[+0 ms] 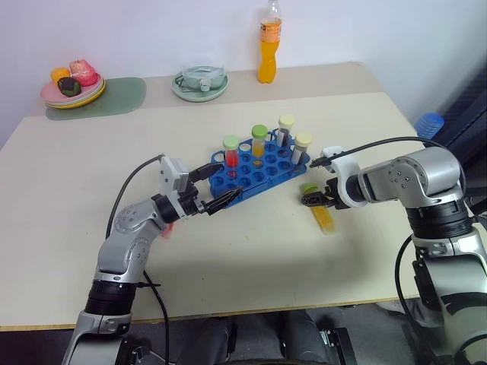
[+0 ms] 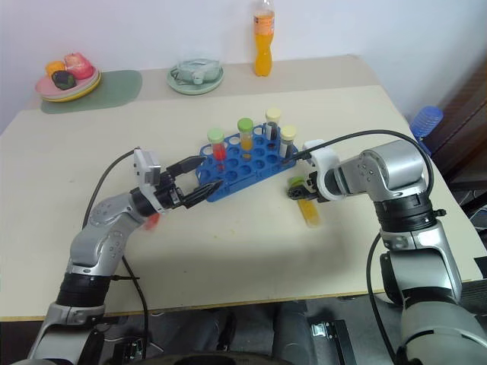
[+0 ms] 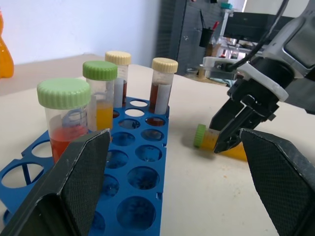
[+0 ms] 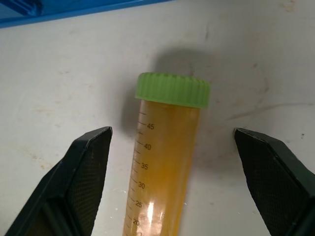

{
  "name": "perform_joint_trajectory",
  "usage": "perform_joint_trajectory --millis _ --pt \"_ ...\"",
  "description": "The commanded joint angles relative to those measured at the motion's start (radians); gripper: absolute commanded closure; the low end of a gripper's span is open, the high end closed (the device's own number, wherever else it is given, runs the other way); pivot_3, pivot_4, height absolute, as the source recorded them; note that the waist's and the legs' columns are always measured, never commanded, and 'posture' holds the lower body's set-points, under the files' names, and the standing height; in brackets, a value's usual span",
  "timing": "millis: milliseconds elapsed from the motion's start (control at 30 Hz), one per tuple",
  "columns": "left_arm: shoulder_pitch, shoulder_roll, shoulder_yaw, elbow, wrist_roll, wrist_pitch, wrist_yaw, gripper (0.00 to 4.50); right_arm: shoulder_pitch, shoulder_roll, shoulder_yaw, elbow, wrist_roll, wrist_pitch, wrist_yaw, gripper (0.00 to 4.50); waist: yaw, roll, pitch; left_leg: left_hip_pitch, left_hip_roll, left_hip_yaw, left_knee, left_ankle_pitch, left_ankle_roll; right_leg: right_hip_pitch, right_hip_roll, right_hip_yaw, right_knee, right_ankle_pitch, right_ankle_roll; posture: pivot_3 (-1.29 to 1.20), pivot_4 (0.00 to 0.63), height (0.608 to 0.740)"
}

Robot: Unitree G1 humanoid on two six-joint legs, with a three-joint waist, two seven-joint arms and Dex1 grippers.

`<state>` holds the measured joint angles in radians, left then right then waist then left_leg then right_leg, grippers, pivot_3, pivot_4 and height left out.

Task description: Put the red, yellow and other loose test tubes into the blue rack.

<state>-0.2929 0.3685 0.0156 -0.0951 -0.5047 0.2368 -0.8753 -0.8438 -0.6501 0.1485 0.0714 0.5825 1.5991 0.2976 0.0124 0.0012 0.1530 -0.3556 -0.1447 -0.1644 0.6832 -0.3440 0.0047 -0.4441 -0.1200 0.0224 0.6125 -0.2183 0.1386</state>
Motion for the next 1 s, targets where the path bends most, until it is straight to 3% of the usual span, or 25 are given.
perform_joint_trajectory --millis 33,100,167,300,400,567,767,1000 --pt "0.019 0.025 0.016 -0.043 -0.02 -0.006 -0.03 0.18 0.023 -0.013 0.047 0.029 -0.057 -0.024 0.013 1.73 0.0 -0.002 -0.001 0.0 0.0 0.0 0.0 0.0 0.0 0.0 0.0 0.0 0.0 0.0 0.0 0.0 0.15 0.74" --pt "0.021 0.029 0.018 -0.043 -0.024 -0.004 -0.033 0.18 0.03 -0.023 0.069 0.007 -0.066 -0.034 0.032 2.84 0.002 -0.002 -0.002 0.0 0.0 0.0 0.0 0.0 0.0 0.001 0.0 0.0 0.0 0.0 0.0 0.0 0.15 0.74" --pt "0.02 0.03 0.018 -0.043 -0.026 -0.003 -0.035 0.18 0.038 -0.039 0.092 -0.018 -0.068 -0.049 0.058 3.63 0.003 -0.004 -0.002 0.001 0.0 0.0 0.001 0.0 0.0 0.002 0.0 0.0 0.0 0.0 0.0 0.0 0.15 0.74" --pt "0.014 0.034 0.017 -0.045 -0.027 0.004 -0.036 0.18 0.056 -0.103 0.168 -0.095 -0.089 -0.123 0.122 3.68 0.004 -0.005 -0.003 0.0 0.0 -0.001 0.001 0.0 0.0 0.001 0.0 -0.001 0.0 0.0 0.0 0.0 0.15 0.74" --pt "0.01 0.038 0.021 -0.04 -0.028 0.007 -0.042 0.18 0.087 -0.204 0.235 -0.219 -0.128 -0.278 0.215 3.68 0.011 -0.005 -0.003 -0.001 -0.001 -0.001 0.001 0.0 0.0 0.001 0.0 -0.001 -0.001 0.0 0.0 0.0 0.15 0.74" --pt "0.005 0.046 0.03 -0.034 -0.034 0.011 -0.048 0.18 0.174 -0.258 0.106 -0.406 -0.043 -0.519 0.413 3.68 0.028 -0.005 -0.002 -0.001 -0.001 -0.001 0.001 0.0 0.0 0.0 -0.001 -0.001 -0.001 0.0 0.0 0.0 0.15 0.74" --pt "-0.009 0.046 0.041 -0.009 -0.036 0.006 -0.048 0.18 0.253 0.014 -0.11 -0.401 0.001 -0.867 0.403 3.68 0.018 -0.005 -0.002 0.0 0.001 0.0 -0.001 0.0 0.0 -0.001 0.001 -0.001 -0.001 0.0 0.0 0.0 0.15 0.74" --pt "-0.02 0.052 0.062 0.002 -0.048 0.009 -0.039 0.18 0.304 0.338 -0.153 -0.277 -0.062 -1.268 0.37 3.68 0.017 -0.004 -0.002 0.0 0.0 0.0 -0.001 0.0 0.0 -0.001 0.001 -0.001 0.0 0.0 0.0 0.0 0.15 0.74"
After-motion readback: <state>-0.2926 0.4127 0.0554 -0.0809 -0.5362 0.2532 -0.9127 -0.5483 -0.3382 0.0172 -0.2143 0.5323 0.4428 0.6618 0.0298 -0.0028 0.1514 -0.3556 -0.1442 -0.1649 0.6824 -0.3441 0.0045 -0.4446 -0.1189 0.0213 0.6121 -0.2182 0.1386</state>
